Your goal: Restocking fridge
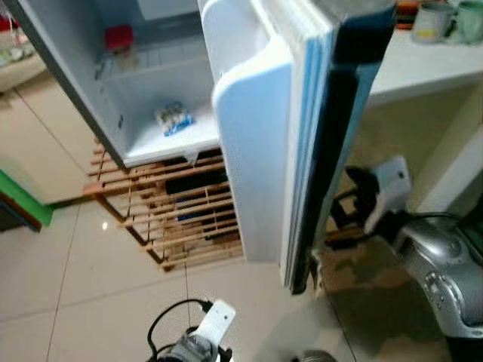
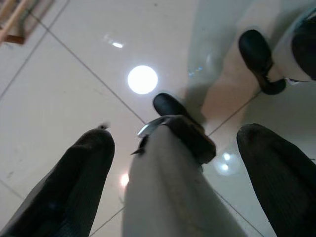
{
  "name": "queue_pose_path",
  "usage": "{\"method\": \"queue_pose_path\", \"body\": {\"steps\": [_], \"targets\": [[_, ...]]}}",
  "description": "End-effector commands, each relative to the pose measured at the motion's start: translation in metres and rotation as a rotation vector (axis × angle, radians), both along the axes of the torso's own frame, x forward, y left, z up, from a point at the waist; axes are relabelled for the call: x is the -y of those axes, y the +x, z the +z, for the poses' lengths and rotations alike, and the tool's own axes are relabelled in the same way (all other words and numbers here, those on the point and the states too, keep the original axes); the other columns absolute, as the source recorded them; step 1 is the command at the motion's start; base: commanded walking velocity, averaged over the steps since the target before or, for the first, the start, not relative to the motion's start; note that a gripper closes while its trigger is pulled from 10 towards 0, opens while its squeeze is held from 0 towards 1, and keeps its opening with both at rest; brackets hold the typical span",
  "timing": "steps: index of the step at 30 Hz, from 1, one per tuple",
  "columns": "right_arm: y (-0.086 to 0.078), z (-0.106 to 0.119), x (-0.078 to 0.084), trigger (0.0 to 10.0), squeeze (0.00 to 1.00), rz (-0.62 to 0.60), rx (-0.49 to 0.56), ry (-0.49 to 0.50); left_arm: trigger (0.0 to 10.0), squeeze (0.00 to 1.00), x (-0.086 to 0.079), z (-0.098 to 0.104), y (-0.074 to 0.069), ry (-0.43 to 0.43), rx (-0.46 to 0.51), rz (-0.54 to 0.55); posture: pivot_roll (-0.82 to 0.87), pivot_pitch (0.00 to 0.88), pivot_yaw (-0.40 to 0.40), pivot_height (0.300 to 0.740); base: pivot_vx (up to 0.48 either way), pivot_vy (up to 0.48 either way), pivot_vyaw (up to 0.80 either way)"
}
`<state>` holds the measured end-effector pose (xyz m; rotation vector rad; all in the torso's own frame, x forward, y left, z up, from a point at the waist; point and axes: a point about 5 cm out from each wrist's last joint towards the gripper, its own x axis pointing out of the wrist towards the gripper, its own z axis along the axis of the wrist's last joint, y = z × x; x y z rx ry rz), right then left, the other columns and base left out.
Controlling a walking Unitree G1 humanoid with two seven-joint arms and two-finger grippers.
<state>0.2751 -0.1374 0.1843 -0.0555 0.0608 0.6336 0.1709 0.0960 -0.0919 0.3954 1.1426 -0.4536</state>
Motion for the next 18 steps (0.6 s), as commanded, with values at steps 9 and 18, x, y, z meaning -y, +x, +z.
{"method": "queue_pose_path", "body": {"steps": [9,18], "targets": [[-0.008,0.060,-0.055,10.0,0.00,0.323,0.076,0.324,10.0,0.00,0.000,-0.002,-0.005,0.024,-0.031,-0.028,-0.24,0.035,0.061,0.740,0.000,0.000,0.00],[0.022,-0.006,0.034,10.0,0.00,-0.369,-0.004,0.026,10.0,0.00,0.000,0.003,0.006,0.067,0.135,0.017,-0.24,0.039,0.063,0.740,0.000,0.000,0.00]]}}
